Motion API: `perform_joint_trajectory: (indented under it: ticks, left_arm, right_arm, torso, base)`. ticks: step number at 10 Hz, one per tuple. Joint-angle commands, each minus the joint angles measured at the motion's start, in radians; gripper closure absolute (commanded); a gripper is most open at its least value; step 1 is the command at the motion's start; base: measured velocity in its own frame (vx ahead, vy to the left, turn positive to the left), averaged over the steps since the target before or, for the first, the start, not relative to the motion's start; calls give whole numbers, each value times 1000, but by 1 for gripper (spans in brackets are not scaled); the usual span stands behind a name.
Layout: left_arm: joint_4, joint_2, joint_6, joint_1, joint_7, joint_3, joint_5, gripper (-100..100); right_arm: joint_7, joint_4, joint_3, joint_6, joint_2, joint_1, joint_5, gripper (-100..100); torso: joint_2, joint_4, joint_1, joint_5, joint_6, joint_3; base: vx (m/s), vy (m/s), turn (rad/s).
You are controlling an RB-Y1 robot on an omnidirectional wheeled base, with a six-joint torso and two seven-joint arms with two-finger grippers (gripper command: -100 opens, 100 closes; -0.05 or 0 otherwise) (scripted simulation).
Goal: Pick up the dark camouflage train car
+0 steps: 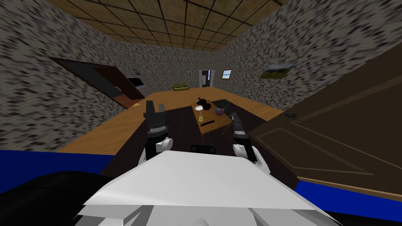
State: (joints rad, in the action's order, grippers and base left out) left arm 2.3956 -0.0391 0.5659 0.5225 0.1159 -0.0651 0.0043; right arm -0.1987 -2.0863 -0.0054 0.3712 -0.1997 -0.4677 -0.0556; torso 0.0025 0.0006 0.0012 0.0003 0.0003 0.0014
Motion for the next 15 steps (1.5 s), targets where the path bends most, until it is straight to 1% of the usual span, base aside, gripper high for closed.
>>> perform_joint_trajectory:
  ticks: [1,2,3,5,6,7,8,9,10,11,12,13,14,15]
  left_arm:
    - [0,0,0,0,0,0,0,0]
    - [0,0,0,0,0,0,0,0]
    - [0,0,0,0,0,0,0,0]
    - [0,0,0,0,0,0,0,0]
    - [0,0,0,0,0,0,0,0]
    - [0,0,0,0,0,0,0,0]
    - [0,0,0,0,0,0,0,0]
    - [0,0,0,0,0,0,0,0]
    - [0,0,0,0,0,0,0,0]
    - [0,0,0,0,0,0,0,0]
    - [0,0,0,0,0,0,0,0]
    - [0,0,0,0,0,0,0,0]
    - [0,0,0,0,0,0,0,0]
    - [0,0,0,0,0,0,0,0]
  right_arm:
    - [-12,49,0,11,-46,16,-28,-100]
    - [-24,74,2,18,-78,32,-55,-100]
    - [-24,90,2,18,-81,32,-55,-100]
    - [-50,164,9,34,-148,66,-113,-100]
    - [-50,182,9,34,-150,66,-113,-100]
    - [-63,220,14,42,-185,84,-144,-100]
    - [-63,231,14,42,-185,84,-144,-100]
    - [-77,266,22,51,-219,103,-176,-100]
    - [-77,283,22,51,-219,103,-176,-100]
    - [-90,323,31,61,-253,123,-209,-100]
    - [-90,338,31,61,-253,123,-209,-100]
    - [-104,380,42,71,-287,143,-242,-100]
    - [-104,394,42,71,-287,143,-242,-100]
    - [-117,424,55,82,-320,163,-276,-100]
  torso:
    - [0,0,0,0,0,0]
    - [0,0,0,0,-1,0]
    - [0,0,1,0,-1,0]
    - [-1,0,0,0,-1,0]
    - [-1,0,1,0,-1,0]
    - [-1,0,0,0,0,0]
    - [-1,0,0,0,-1,-1]
    - [-1,0,0,0,0,-1]
    - [-1,0,0,0,0,-1]
    - [-1,0,-1,0,1,-1]
    - [-2,0,0,0,0,-1]
    - [-2,0,0,0,1,-1]
    - [-2,0,0,0,0,-1]
    - [-2,0,-1,0,1,-1]
  base:
    - [-36,27,243]
    - [-48,40,378]
    - [-30,23,211]
    - [-29,37,400]
    - [-20,28,178]
    - [-19,35,349]
    - [-14,22,181]
    - [-13,36,323]
    - [-9,24,178]
    - [-5,37,281]
    - [-4,28,199]
    - [-7,34,379]
    - [-3,21,173]
    - [-1,36,364]
